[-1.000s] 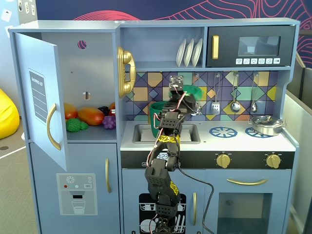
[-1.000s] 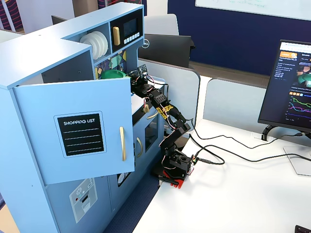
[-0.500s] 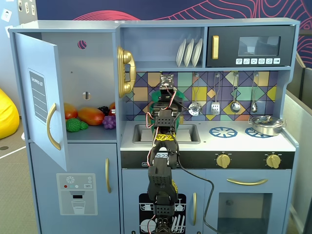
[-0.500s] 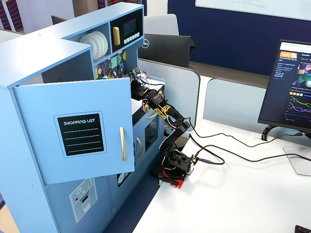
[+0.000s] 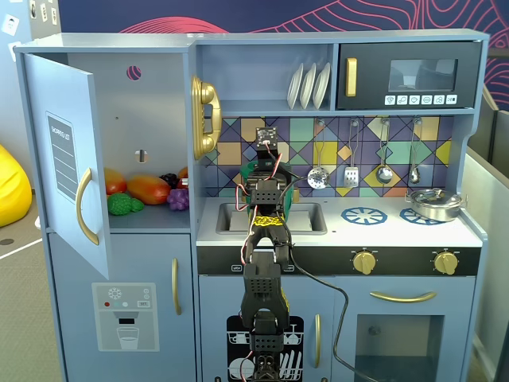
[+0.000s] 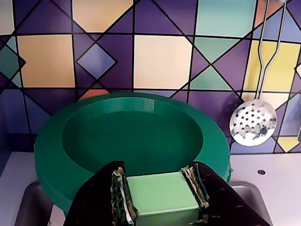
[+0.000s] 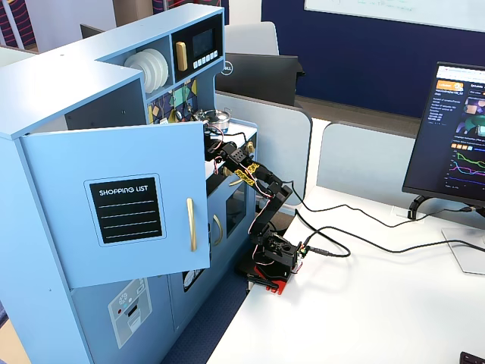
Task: Pick up the lid from the counter and put it on the green recipient
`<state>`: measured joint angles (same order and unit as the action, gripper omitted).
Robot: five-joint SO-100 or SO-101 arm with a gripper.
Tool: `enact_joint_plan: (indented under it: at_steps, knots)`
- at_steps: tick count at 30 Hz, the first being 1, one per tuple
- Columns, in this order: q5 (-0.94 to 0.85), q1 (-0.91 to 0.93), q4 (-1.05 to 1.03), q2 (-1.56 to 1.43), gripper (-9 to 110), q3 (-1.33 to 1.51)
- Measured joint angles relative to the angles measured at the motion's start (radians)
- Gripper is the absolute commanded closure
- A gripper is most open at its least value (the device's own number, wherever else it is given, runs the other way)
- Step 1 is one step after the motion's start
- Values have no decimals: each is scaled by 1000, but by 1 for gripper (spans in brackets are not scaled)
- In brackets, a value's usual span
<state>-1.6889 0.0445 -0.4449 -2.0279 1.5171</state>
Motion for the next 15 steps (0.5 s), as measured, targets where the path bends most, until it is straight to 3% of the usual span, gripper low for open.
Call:
enact_joint_plan:
  at_steps: [15]
  knots:
    - [-18,5,14,21,101,-12]
